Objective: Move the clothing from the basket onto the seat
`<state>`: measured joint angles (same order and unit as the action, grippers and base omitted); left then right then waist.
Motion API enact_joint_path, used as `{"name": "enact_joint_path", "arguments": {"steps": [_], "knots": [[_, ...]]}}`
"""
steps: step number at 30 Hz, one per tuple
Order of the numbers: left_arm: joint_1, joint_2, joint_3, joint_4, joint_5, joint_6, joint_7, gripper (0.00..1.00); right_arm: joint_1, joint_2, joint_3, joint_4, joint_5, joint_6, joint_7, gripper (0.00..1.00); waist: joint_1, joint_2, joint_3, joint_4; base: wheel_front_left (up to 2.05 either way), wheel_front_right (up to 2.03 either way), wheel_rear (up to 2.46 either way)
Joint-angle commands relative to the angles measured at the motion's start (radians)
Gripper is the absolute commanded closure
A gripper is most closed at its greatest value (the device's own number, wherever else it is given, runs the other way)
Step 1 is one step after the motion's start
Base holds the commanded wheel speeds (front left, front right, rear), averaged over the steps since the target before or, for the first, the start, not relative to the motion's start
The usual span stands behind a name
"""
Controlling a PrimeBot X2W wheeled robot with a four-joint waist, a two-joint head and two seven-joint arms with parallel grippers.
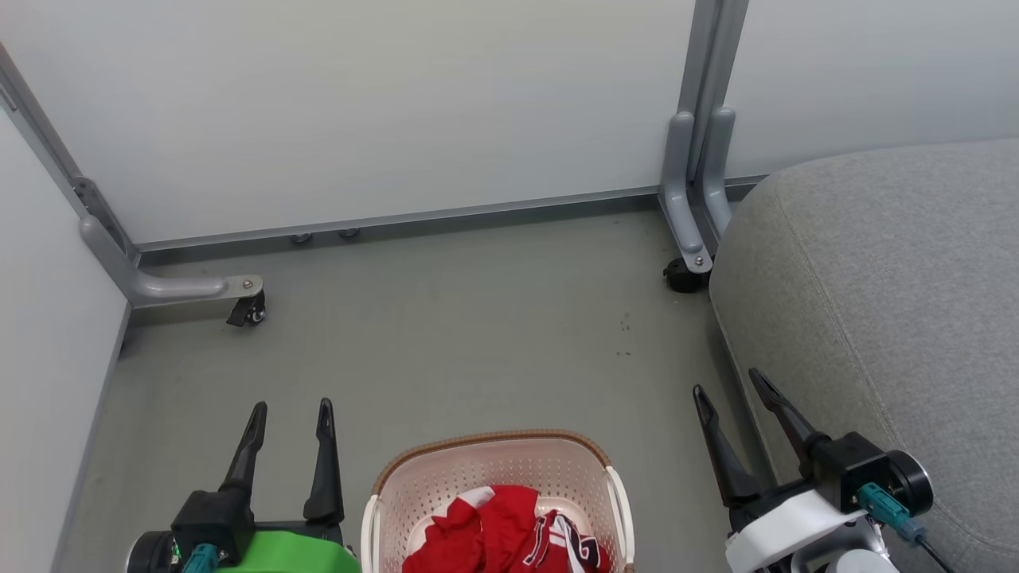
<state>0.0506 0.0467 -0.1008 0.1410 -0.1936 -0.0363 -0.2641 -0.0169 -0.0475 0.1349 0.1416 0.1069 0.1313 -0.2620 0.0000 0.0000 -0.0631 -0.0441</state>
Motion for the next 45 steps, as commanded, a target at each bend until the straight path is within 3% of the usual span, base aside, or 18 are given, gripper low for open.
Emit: {"name": "enact_joint_path", "arguments": {"steps": [1,11,21,27,29,39,45], "knots": [[0.010,0.007,-0.002,0.006,-0.009,-0.006,-0.001,0.00,0.008,-0.005,-0.001,0.001,-0.001,-0.001,-0.005,0.00,0.0000,0.0000,0.005,0.000,0.00,0.00,0.00],[-0.034,0.006,-0.046,0.061,0.000,-0.024,-0.001,0.00,-0.025,-0.005,-0.028,-0.002,0.011,-0.001,-0.005,0.00,0.0000,0.0000,0.098,0.002,0.00,0.00,0.00],[-0.253,0.006,-0.177,0.212,0.000,-0.080,-0.001,0.00,-0.170,-0.005,-0.071,-0.042,-0.031,-0.001,-0.003,0.00,0.0000,0.0000,0.382,0.031,0.00,0.00,0.00],[-0.403,0.006,-0.300,0.386,-0.037,-0.095,-0.001,0.00,-0.237,-0.005,-0.106,-0.066,-0.061,-0.001,-0.003,0.00,0.0000,0.0000,0.521,0.042,0.00,0.00,0.00],[-0.469,0.004,-0.387,0.463,-0.039,-0.095,0.000,0.00,-0.256,-0.005,-0.117,-0.070,-0.063,-0.001,-0.003,0.00,0.0000,0.0000,0.566,0.042,0.00,0.00,0.00],[-0.795,0.008,-0.731,0.796,-0.257,-0.095,0.007,0.00,-0.365,-0.011,-0.123,-0.103,-0.059,-0.001,-0.003,0.00,0.0000,0.0000,0.784,0.018,0.00,0.00,0.00],[-0.920,0.013,-0.877,0.883,-0.362,-0.096,0.084,0.00,-0.413,-0.008,-0.123,-0.120,-0.054,-0.001,-0.003,0.00,0.0000,0.0000,0.893,-0.013,0.00,0.00,0.00]]}}
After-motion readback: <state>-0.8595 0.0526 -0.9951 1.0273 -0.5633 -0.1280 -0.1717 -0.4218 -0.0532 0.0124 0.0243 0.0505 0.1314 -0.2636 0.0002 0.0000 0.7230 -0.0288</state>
